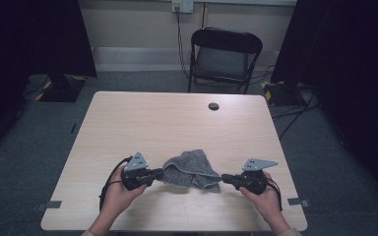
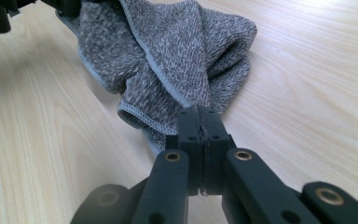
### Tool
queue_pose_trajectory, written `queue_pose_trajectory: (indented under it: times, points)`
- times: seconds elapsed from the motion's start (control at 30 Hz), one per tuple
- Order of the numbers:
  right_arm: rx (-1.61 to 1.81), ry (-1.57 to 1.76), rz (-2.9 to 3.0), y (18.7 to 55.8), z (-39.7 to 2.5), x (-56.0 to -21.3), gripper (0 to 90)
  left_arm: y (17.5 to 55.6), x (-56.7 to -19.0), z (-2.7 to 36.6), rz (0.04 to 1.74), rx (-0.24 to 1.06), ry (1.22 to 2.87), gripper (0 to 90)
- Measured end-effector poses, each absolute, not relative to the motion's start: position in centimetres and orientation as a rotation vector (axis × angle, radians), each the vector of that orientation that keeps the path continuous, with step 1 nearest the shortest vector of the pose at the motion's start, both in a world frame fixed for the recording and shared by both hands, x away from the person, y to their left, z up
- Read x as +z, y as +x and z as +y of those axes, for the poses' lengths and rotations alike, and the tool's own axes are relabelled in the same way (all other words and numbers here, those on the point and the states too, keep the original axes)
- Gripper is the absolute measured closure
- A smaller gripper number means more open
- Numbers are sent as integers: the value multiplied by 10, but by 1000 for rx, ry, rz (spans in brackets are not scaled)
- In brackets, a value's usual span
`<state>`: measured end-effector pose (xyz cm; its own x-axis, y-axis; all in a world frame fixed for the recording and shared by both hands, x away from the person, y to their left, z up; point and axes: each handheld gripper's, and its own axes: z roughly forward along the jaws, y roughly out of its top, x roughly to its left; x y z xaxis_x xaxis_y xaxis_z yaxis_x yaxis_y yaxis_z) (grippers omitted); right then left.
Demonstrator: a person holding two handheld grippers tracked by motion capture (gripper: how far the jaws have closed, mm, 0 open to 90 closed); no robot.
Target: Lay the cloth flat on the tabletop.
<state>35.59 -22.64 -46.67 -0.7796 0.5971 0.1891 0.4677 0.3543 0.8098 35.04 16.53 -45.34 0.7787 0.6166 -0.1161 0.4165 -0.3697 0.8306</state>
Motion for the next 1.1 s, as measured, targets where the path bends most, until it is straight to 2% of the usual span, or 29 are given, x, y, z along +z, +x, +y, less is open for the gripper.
queue_pose_trajectory:
  times: [0.13, 0.63, 1.0, 1.1]
  points:
    - [1423, 1000, 2452, 360, -230, -460, 895, 356, -447, 168, 791, 242, 1999, 860]
    - [1431, 1011, 2413, 387, -232, -408, 896, 381, -399, 181, 788, 291, 1991, 866]
    - [1432, 1061, 2405, 406, -234, -396, 896, 407, -386, 181, 811, 309, 2001, 865]
    - [1449, 1056, 2408, 416, -235, -393, 896, 421, -384, 182, 838, 280, 1974, 864]
